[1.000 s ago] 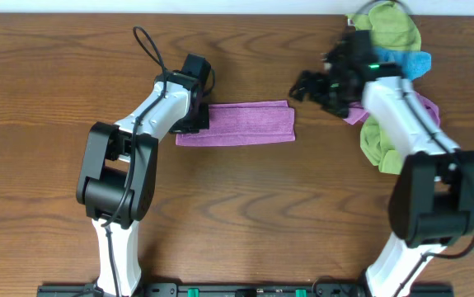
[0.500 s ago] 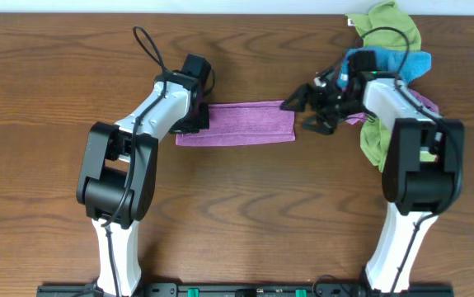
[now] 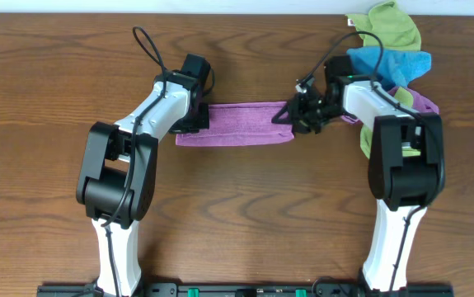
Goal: Fold the cloth
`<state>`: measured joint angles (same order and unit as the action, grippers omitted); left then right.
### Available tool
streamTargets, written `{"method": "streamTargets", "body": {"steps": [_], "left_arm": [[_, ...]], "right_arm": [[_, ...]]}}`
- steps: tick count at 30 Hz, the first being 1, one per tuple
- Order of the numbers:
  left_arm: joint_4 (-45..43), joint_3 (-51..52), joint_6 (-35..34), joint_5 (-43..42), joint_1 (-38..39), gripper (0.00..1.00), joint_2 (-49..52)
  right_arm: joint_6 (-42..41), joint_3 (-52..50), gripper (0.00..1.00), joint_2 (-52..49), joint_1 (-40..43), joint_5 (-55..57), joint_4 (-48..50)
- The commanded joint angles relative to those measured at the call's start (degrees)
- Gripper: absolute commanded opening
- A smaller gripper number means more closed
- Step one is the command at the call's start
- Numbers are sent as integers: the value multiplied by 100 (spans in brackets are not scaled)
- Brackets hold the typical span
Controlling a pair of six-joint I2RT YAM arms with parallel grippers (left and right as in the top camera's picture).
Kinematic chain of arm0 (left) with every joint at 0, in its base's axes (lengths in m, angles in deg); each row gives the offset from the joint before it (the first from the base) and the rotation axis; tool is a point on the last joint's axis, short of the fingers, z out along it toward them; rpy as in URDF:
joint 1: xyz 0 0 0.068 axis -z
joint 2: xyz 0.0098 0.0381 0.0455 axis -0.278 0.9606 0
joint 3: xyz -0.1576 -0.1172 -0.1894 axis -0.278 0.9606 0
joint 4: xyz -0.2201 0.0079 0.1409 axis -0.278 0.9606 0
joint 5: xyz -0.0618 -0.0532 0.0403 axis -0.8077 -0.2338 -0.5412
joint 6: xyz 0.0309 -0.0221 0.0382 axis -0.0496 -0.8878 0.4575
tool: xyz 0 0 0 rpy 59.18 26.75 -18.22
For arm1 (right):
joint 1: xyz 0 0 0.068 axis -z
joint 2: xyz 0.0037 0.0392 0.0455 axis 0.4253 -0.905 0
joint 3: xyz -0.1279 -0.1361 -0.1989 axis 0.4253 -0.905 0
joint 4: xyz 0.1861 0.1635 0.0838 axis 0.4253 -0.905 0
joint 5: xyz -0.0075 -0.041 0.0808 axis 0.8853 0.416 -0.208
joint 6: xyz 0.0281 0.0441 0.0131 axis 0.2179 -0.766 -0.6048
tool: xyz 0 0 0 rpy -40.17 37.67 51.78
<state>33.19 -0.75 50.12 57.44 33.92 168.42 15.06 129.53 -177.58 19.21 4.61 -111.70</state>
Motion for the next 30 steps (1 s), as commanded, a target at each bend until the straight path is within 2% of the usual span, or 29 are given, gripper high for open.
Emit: {"method": "streamTargets", "body": {"steps": [1, 6, 8, 10, 14, 18, 26, 30], "left_arm": [[-13, 37, -22, -17, -61, 6, 201], [404, -442, -22, 20, -282, 5, -286], [658, -756, -22, 20, -404, 6, -688], [841, -981, -22, 20, -518, 5, -1113], [1220, -1126, -26, 15, -826, 6, -2186], [1792, -1126, -26, 0, -1119, 6, -3091], [2168, -1126, -26, -4, -1224, 6, -4129], [2310, -1126, -26, -4, -1224, 6, -4470]], "right_arm": [[-208, 76, 2, -83, 26, 68, -4], [-275, 249, 1, 55, 221, 122, -258], [-273, 442, 2, 160, 302, 492, -595], [-240, 688, 2, 251, 326, 1117, -1071], [-308, 1388, 2, 457, 236, 3082, -2310], [-684, 1980, 1, 525, -262, 4459, -2896], [-1113, 2024, 2, 450, -2118, 5152, -1989], [-1250, 2024, 1, 313, -2710, 5287, -1482]]}}
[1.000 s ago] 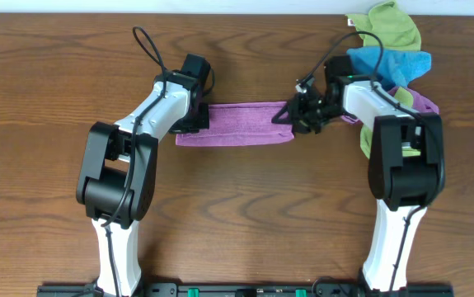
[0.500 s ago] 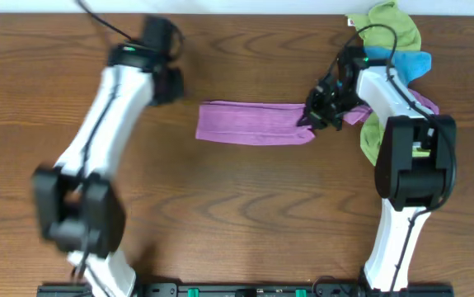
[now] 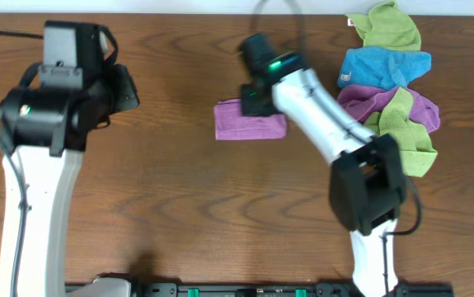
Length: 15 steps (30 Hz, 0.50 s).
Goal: Fold the cloth
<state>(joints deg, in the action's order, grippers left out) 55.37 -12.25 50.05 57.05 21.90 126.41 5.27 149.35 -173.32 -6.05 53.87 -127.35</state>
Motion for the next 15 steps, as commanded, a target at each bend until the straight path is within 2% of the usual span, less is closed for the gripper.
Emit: {"method": "streamTargets", "body": {"steps": [1, 6, 14, 15], "left_arm": [[153, 24, -17, 35, -22, 6, -343], [352, 24, -17, 37, -22, 6, -538], [444, 26, -20, -9, -22, 6, -538], [444, 26, -20, -15, -22, 6, -538]], "right_arm": [[-341, 42, 2, -142, -297, 380, 151], [-417, 42, 2, -238, -501, 352, 291], [-560, 42, 2, -238, -603, -310, 654], [-555, 42, 6, -238, -627, -407, 695]]}}
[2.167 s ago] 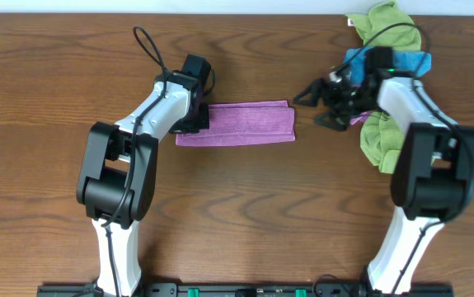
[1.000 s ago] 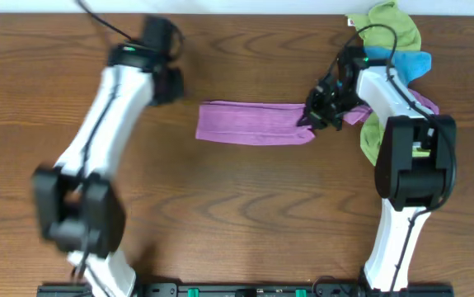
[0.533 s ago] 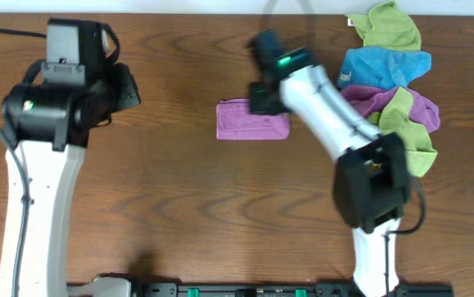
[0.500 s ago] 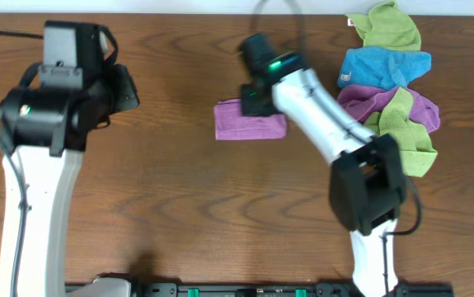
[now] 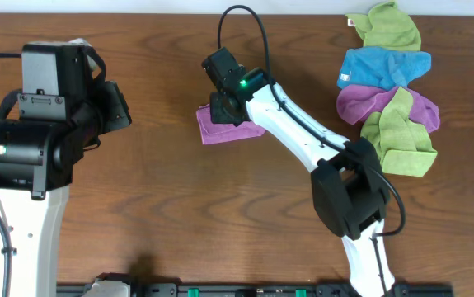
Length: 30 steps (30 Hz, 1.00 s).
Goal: Fold the cloth
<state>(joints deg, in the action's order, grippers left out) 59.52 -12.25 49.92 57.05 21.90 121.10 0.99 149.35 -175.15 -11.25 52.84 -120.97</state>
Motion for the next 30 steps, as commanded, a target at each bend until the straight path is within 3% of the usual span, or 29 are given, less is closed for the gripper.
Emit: {"method": "streamTargets", "body": {"steps": [1, 2, 5, 7, 8, 10, 15, 16, 18, 21, 22, 24, 25, 30], "left_arm": [[31, 26, -4, -28, -22, 6, -7], [31, 26, -4, -68, -22, 6, -4], [15, 26, -4, -111, -22, 9, -4], [2, 26, -4, -111, -22, 10, -4], [-7, 26, -4, -111, -22, 10, -4], [-17, 26, -2, -107, -22, 11, -4], [-63, 28, 24, 72, -24, 11, 39], [-101, 42, 24, 177, -24, 11, 85], [-186, 92, 66, 201, -46, 20, 164], [-343, 317, 70, 76, -136, 30, 350], [-424, 420, 114, -33, -157, 41, 396], [-662, 697, 247, -382, -175, 82, 483], [-815, 874, 323, -577, -175, 97, 533], [-1558, 1768, 343, -1609, -170, 95, 1047]], "right_arm": [[-94, 42, 18, -55, -140, -466, 129], [11, 42, 33, -55, -181, -734, 227], [431, 37, 50, -63, -348, -1403, 385], [450, 37, 78, -63, -459, -1421, 275], [463, 37, 84, -63, -498, -1480, 181], [608, 39, 85, -59, -498, -1700, 114], [691, 170, 73, -57, -151, -2247, 50], [691, 269, 57, -57, -15, -2310, -48], [684, 424, 1, -57, 216, -2269, -282], [684, 643, 2, -57, 697, -2155, -721], [686, 680, 1, -57, 837, -2133, -822], [688, 691, 2, -57, 1069, -2131, -940], [688, 691, 1, -57, 1178, -2087, -999], [809, 691, 1, -57, 1513, -1589, -1204]]}}
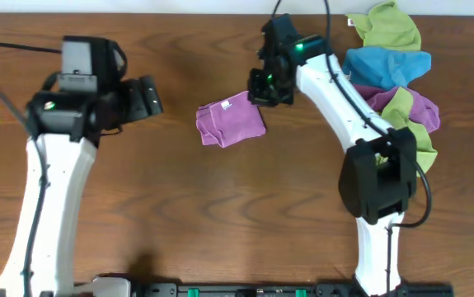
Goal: Fold the cloth
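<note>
The purple cloth [231,122] lies on the brown table [220,206] as a small folded square, slightly rumpled, with a tag showing near its top right corner. My right gripper [263,92] hovers just beyond the cloth's top right corner, apart from it, and its fingers look open and empty. Far to the left, my left gripper [151,97] is raised, points toward the cloth, and is open with nothing in it.
A pile of other cloths sits at the back right: a green one [391,25], a blue one [385,64], a purple one [381,103] and another green one [403,144]. The right arm reaches past this pile.
My right gripper was down on the cloth's top left part; now it is off the cloth, up and to the right. The cloth lies free. The left gripper has shifted rightward.
First both grippers held the two ends of a long purple strip. Then the left arm was far off to the left and the right gripper was on the cloth, folded in half. The cloth then sat a little further left, and now lies released.
</note>
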`<state>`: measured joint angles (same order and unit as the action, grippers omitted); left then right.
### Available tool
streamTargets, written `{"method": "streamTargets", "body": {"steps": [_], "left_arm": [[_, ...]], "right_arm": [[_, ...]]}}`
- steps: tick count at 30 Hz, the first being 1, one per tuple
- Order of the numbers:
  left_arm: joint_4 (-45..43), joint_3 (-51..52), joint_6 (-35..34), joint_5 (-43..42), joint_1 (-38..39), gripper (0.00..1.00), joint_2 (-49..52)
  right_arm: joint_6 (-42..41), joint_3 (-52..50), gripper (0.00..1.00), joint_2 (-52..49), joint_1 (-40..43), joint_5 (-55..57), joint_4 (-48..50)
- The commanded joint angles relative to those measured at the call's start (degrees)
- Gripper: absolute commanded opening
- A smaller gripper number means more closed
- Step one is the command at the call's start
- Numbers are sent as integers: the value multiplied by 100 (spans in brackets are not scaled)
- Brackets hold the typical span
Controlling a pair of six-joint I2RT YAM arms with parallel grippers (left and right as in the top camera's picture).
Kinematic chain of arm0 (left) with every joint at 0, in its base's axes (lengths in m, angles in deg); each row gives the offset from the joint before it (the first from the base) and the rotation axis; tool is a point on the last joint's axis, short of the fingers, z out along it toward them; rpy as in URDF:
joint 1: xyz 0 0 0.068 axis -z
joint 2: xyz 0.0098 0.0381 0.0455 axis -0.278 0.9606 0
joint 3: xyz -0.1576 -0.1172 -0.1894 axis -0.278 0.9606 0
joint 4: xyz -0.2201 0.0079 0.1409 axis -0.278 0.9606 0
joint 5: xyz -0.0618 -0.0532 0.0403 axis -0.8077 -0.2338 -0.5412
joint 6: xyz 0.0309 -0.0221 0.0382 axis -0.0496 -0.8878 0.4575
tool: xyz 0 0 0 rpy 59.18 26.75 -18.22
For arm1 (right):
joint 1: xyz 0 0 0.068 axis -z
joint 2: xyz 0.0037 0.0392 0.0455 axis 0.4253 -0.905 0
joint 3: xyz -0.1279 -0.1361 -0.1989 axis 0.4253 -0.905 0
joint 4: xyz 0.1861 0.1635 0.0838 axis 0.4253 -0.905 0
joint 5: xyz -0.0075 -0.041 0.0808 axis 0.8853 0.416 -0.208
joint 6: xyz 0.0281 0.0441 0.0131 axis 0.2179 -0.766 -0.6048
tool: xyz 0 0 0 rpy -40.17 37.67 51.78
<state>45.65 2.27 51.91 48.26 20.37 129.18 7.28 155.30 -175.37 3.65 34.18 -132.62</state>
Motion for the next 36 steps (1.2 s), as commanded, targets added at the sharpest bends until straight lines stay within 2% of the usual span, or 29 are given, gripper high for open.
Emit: {"method": "streamTargets", "body": {"steps": [1, 5, 15, 27, 36], "left_arm": [[-308, 459, 144, -931, -13, 95, 387], [-1045, 892, 175, -2260, -13, 95, 1193], [-1762, 940, 160, -3130, -9, 95, 2555], [-2503, 940, -245, -3185, 76, 95, 3239], [-2719, 940, -557, -3281, 297, 95, 3648]], "right_arm": [[262, 94, 1, -35, 55, 286, -42], [380, 11, 2, -42, 151, 623, -22], [422, -153, 2, -197, 562, 710, 151], [245, -153, 2, -863, 570, 435, 439], [138, -153, 1, -992, 457, 365, 695]]}}
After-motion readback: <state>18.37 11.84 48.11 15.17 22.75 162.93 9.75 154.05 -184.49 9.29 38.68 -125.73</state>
